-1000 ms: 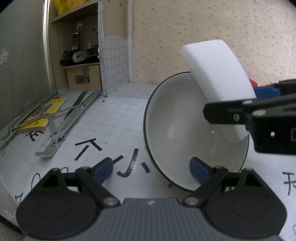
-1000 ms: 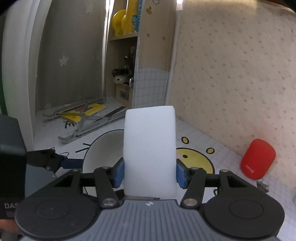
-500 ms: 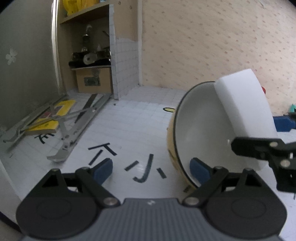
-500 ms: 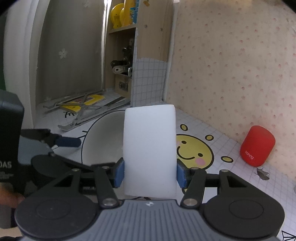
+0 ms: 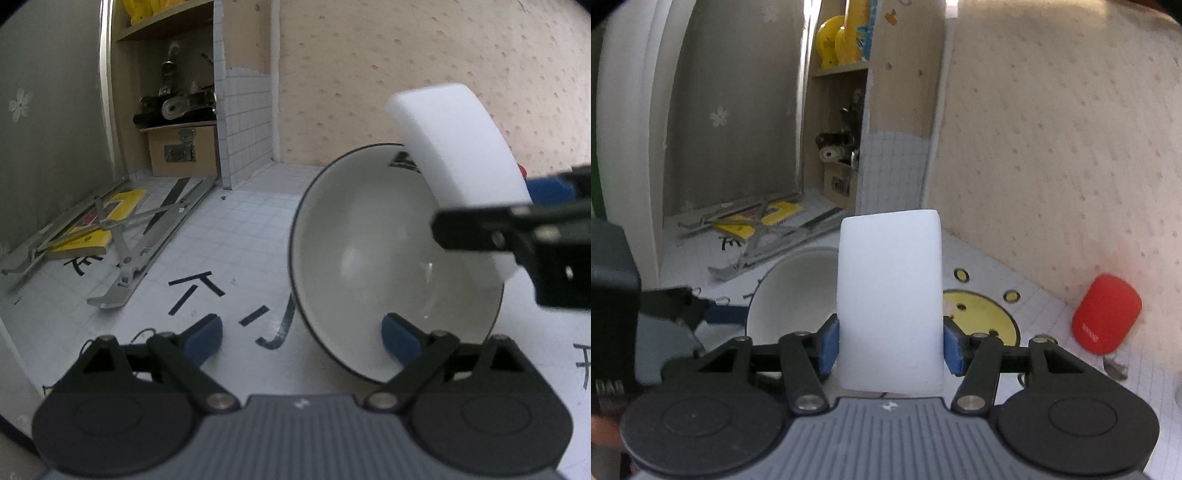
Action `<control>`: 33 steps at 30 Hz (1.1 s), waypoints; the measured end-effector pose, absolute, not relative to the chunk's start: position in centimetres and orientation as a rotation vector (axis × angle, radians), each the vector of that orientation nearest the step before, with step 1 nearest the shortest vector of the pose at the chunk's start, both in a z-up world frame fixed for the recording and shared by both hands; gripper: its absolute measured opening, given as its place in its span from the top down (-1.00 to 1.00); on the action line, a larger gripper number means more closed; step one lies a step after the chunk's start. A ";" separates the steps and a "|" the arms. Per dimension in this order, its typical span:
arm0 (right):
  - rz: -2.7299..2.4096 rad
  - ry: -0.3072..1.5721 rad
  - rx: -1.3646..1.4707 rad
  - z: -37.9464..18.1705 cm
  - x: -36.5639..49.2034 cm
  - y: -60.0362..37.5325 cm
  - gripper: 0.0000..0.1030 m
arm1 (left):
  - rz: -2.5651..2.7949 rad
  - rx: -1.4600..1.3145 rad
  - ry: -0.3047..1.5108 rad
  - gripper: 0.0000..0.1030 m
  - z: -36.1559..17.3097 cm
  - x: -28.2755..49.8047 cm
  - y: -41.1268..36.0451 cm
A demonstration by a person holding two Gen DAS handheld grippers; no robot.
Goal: Clean bowl
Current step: 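Scrub the sponge across the bowl's inner bottom with the right gripper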
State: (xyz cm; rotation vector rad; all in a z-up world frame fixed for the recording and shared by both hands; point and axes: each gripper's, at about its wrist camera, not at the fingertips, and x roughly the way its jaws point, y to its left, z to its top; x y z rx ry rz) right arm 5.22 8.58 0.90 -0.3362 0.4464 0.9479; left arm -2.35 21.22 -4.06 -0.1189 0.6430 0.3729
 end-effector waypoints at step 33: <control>0.935 0.492 -0.347 -0.7 5.4 7.7 -0.05 | 0.410 -0.108 0.608 -0.87 -3.5 -2.7 22.3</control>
